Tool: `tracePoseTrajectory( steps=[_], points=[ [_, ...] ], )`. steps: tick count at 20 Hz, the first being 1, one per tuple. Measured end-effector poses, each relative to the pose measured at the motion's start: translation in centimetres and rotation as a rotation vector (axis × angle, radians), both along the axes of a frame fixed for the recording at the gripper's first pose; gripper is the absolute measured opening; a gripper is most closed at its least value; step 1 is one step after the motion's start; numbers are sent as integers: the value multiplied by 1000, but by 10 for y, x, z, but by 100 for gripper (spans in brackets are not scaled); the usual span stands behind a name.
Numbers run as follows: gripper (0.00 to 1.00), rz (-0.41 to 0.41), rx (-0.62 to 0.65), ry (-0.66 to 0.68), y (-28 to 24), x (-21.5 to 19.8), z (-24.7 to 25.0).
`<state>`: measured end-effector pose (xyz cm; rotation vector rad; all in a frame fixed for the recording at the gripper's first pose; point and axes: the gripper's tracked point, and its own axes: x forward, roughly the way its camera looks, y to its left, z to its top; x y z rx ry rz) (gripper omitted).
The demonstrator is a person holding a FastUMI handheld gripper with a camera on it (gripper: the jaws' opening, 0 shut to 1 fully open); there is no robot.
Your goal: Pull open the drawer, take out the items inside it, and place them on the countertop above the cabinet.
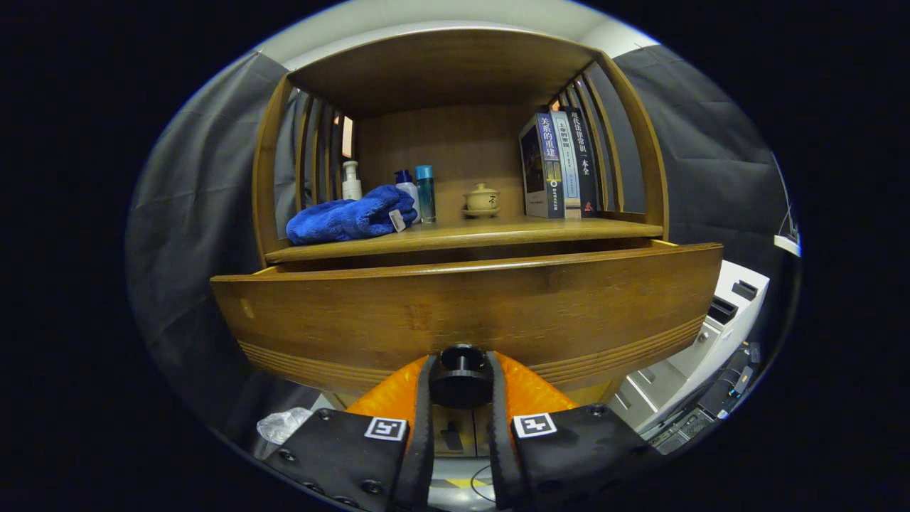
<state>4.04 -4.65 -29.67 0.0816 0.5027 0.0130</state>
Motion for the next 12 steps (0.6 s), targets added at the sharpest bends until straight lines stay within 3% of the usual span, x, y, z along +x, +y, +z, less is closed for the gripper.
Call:
tracePoseTrajectory(
  steps=[12],
  points=[
    [41, 45, 8, 76, 4, -47, 4]
  ],
)
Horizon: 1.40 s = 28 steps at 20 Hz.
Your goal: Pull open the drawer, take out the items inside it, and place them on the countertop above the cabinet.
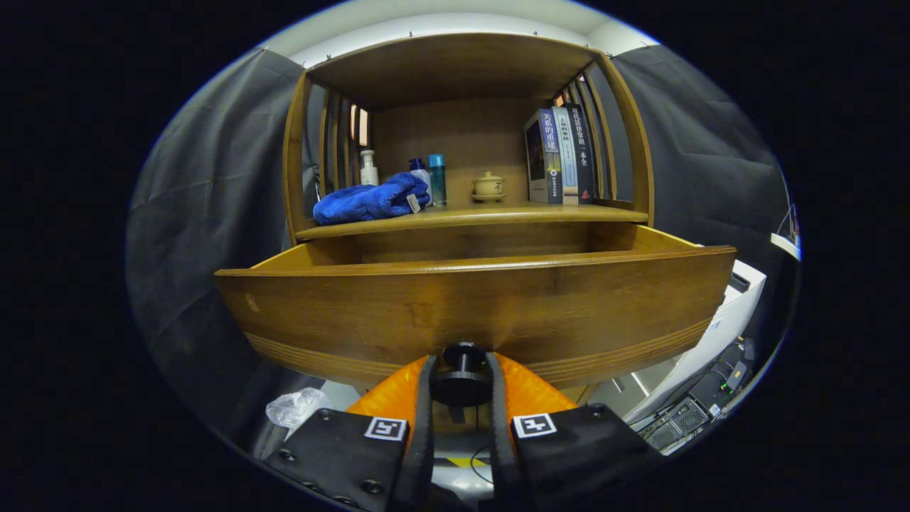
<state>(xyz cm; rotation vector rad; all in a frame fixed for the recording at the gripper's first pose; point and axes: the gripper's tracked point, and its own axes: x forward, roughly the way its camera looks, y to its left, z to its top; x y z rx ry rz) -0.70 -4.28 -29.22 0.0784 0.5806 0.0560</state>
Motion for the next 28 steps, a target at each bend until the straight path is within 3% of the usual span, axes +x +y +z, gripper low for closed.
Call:
tracePoseTrajectory(
  steps=[14, 25, 28],
  points=[
    [42, 5, 5, -5, 1, -20, 6],
    [71, 23, 10, 10, 9, -24, -1],
    [88, 48, 26, -34, 12, -24, 18]
  ],
)
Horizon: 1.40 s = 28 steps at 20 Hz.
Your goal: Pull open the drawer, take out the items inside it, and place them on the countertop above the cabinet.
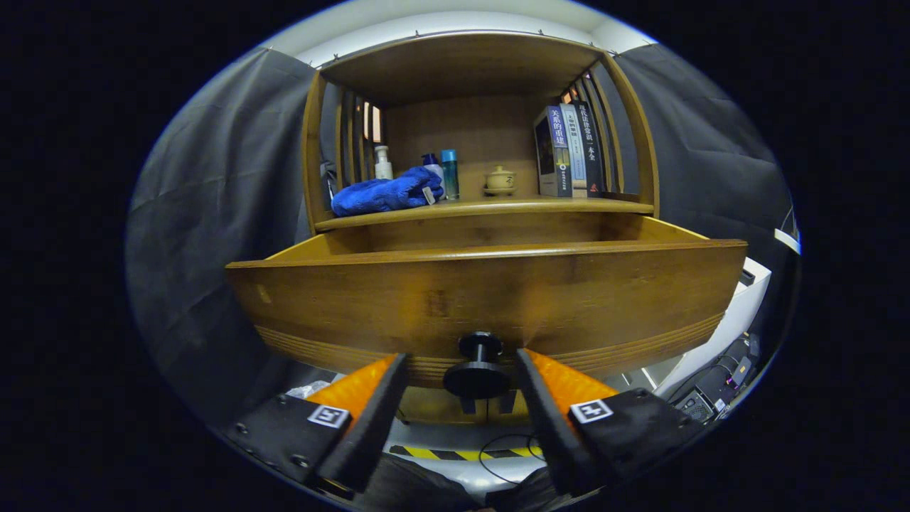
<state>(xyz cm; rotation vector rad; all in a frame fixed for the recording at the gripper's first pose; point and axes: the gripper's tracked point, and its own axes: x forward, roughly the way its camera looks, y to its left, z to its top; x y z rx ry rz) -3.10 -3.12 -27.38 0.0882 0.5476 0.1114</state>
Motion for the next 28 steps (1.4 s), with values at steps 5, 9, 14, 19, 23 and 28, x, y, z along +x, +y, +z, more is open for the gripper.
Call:
tracePoseTrajectory(
  steps=[5, 9, 14, 19, 23, 28],
  points=[
    [99, -35, -52, -208, -34, 35, 119],
    [98, 29, -179, -289, -38, 93, 197],
    [98, 1, -132, -142, -18, 161, 186],
    [99, -26, -61, 211, -13, 176, 88],
    [98, -32, -44, 390, -5, 170, 32],
    [94, -68, -74, 562, -3, 160, -17]
  ],
)
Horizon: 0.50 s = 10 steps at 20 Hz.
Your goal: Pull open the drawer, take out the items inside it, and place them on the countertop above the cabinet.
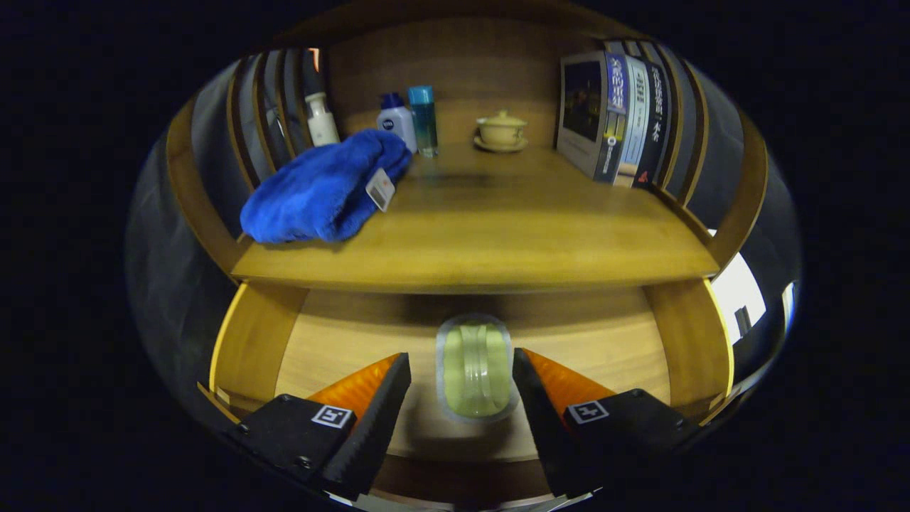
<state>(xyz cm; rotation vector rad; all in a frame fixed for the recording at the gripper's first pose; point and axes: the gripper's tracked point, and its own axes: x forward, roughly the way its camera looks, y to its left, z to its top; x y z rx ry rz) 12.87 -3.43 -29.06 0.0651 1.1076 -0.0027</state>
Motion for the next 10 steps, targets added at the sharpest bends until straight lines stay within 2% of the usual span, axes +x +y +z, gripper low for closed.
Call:
tracePoseTrajectory(
  steps=[5, 10],
  points=[
    [82, -20, -20, 76, 1, -3, -29],
    [79, -22, -9, 95, 3, -5, -36]
  ],
)
